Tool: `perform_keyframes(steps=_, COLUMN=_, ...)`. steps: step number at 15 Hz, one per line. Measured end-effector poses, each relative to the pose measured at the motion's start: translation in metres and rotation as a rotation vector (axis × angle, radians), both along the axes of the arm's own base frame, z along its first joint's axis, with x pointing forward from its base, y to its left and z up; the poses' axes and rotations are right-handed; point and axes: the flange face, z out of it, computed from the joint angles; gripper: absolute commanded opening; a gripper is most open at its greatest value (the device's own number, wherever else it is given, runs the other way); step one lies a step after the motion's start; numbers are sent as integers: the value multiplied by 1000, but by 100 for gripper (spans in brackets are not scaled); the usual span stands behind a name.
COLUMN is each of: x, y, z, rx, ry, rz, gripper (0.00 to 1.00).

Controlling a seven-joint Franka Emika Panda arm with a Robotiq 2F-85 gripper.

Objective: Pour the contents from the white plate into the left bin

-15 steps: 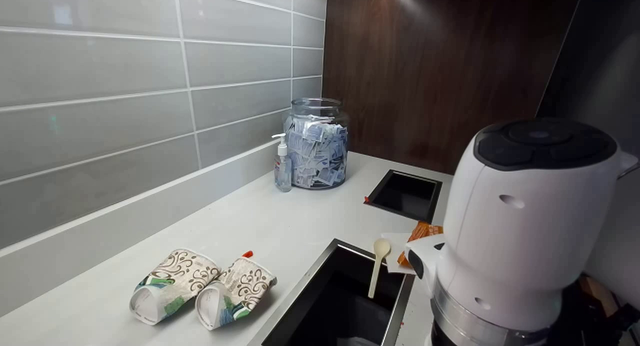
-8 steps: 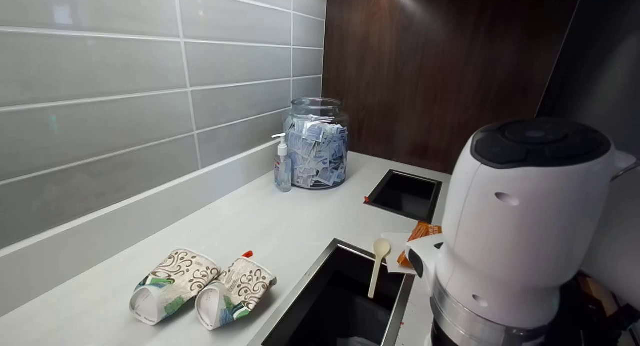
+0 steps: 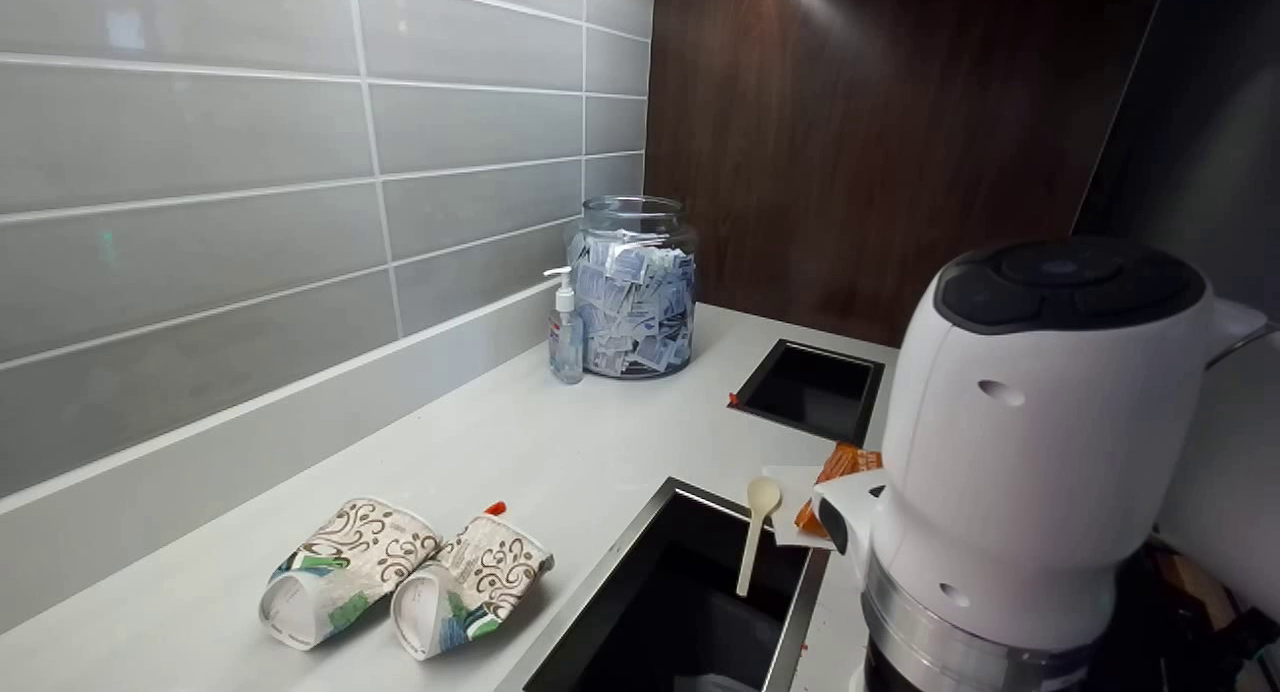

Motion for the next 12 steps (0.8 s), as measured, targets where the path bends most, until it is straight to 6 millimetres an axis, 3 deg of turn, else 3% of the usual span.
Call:
perform_keyframes(steps=7, x=0, y=-3, z=0, rx=2, ry=4, rz=-5, gripper=31)
perform_keyframes(steps=9, x=0, y=-3, z=1, rx=3, ry=3, rz=-6, gripper=23)
perform_keyframes(steps=12, x=0, y=-3, z=2, rx=3, ry=2, rz=-6, gripper=4)
